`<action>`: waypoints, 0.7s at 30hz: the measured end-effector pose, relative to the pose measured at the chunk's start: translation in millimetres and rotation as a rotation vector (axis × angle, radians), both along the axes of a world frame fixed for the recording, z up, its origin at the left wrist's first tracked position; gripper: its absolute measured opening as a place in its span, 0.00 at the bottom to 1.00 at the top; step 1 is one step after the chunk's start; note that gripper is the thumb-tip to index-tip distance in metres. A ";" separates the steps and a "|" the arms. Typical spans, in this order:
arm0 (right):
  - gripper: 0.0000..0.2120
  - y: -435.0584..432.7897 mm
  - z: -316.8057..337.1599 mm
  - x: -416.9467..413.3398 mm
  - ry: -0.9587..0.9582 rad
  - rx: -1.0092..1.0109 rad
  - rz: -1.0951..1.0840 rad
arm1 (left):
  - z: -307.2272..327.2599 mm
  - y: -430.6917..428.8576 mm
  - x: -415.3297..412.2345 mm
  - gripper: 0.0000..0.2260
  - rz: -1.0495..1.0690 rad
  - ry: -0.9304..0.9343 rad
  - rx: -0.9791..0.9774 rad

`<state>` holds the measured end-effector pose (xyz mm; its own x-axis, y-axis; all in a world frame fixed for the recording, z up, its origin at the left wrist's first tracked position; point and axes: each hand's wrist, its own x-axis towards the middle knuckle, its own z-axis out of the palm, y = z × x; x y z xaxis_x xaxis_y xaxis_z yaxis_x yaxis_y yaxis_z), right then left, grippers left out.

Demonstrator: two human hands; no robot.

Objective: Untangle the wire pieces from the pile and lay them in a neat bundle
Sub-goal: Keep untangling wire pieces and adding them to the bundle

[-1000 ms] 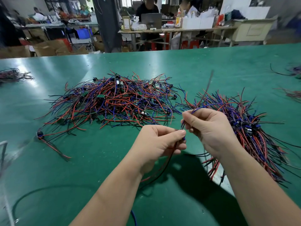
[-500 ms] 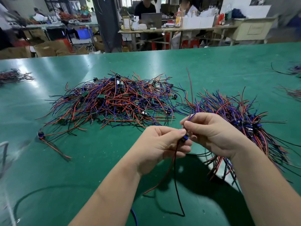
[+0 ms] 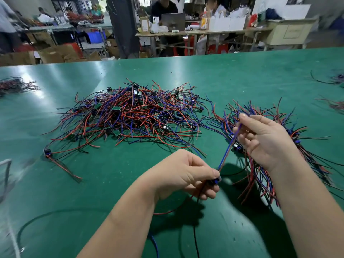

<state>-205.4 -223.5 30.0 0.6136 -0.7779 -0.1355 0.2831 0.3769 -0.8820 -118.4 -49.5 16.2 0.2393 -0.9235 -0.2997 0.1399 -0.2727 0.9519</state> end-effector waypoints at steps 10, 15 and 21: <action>0.20 -1.6 -3.7 5.5 0.063 -0.019 -0.034 | -1.6 5.4 -0.5 0.08 -0.218 0.174 -0.127; 0.16 -1.8 -11.2 6.0 0.234 -0.059 0.210 | -1.3 -4.5 2.2 0.12 0.080 0.350 -0.518; 0.06 10.0 -20.0 -1.1 0.488 -0.433 0.676 | -2.1 -15.4 6.1 0.07 0.574 0.445 -0.711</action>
